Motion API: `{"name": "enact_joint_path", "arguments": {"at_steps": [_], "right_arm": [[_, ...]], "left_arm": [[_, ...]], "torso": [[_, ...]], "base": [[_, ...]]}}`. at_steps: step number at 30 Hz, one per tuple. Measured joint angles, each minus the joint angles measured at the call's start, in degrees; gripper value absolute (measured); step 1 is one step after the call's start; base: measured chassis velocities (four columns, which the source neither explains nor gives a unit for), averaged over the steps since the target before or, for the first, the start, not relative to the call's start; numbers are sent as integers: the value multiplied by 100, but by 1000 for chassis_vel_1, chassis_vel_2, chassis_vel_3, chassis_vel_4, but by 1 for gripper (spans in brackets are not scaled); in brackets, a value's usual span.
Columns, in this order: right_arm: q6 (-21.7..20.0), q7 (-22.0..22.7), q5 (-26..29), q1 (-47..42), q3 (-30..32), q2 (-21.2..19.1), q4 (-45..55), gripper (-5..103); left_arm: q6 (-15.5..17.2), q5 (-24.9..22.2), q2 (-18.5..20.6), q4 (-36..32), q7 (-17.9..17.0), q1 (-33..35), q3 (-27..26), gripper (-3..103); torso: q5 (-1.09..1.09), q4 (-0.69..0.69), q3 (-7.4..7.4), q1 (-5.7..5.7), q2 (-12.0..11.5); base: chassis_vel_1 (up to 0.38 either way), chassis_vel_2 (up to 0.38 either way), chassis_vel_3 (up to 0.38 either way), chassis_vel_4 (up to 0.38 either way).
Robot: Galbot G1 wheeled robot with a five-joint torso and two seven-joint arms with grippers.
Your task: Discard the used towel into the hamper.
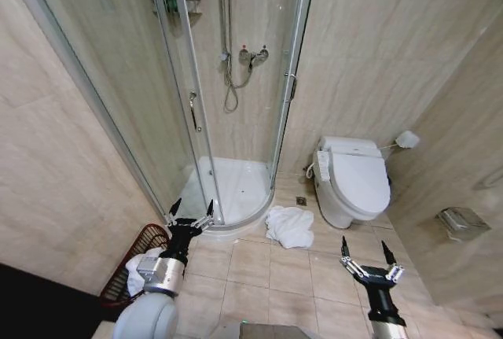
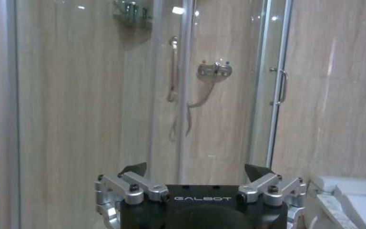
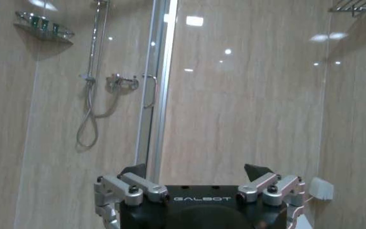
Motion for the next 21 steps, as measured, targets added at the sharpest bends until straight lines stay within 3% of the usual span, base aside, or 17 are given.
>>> {"name": "enact_joint_path", "arguments": {"at_steps": [12, 21], "right_arm": [[0, 0, 0, -1, -1, 1, 0, 100], [0, 1, 0, 0, 1, 0, 0, 100]], "left_arm": [[0, 0, 5, -1, 0, 1, -2, 100], [0, 0, 0, -1, 0, 0, 1, 100]], "torso": [[-1, -1, -1, -3, 4], [3, -1, 1, 2, 2]], "base": [[167, 131, -146, -152], [-122, -59, 116, 60]]}}
